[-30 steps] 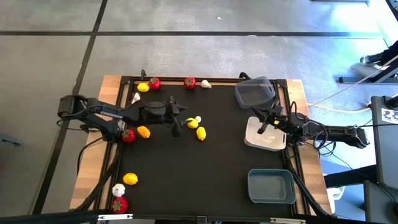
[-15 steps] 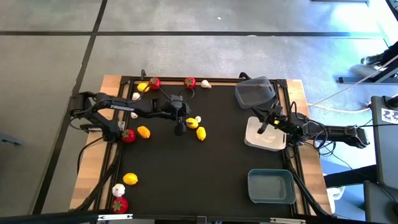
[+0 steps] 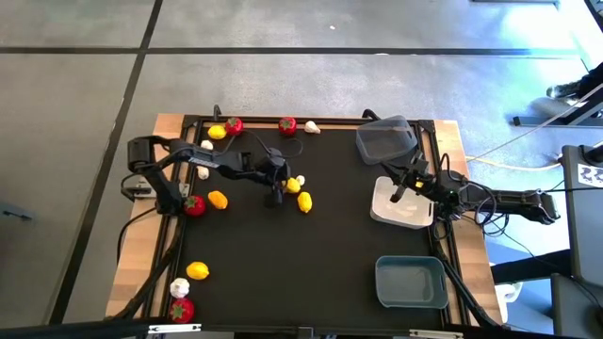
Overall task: Sort produce into baskets
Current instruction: Put the lemon into the black bin
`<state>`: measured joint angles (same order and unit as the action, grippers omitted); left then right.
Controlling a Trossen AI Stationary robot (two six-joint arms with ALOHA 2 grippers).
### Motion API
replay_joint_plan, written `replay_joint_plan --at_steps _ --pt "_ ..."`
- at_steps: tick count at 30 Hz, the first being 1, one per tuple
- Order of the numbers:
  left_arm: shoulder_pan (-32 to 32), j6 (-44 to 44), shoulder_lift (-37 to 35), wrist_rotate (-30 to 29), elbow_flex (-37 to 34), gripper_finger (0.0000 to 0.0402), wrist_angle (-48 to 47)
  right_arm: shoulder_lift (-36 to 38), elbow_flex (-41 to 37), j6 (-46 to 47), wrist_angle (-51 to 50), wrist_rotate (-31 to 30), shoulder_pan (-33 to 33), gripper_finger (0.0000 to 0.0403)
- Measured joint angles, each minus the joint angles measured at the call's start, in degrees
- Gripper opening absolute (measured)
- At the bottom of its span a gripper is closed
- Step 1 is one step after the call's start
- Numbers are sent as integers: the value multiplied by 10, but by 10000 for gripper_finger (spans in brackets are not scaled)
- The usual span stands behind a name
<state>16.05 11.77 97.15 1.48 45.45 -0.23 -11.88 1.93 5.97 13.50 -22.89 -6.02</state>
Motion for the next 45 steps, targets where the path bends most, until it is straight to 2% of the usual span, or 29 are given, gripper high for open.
replay_joint_plan --at_steps 6,18,21,26,30,36,41,45 --pt "3 1 12 15 0 290 11 0 0 1 0 0 0 10" --pt "2 -5 12 15 0 174 14 0 0 17 -5 15 0 10" --pt "2 -4 10 15 0 167 11 0 0 17 -5 17 0 10" --pt "2 -12 -3 13 0 174 -4 0 0 20 -3 82 0 15" --pt "2 -15 -29 10 0 172 -27 0 0 44 0 90 0 52" --pt "0 -27 -85 8 0 174 -39 0 0 62 4 107 0 137" --pt "-10 -34 -136 8 0 176 -30 -4 0 64 53 111 0 199" --pt "-22 -56 -169 8 0 177 2 -26 0 62 92 110 0 233"
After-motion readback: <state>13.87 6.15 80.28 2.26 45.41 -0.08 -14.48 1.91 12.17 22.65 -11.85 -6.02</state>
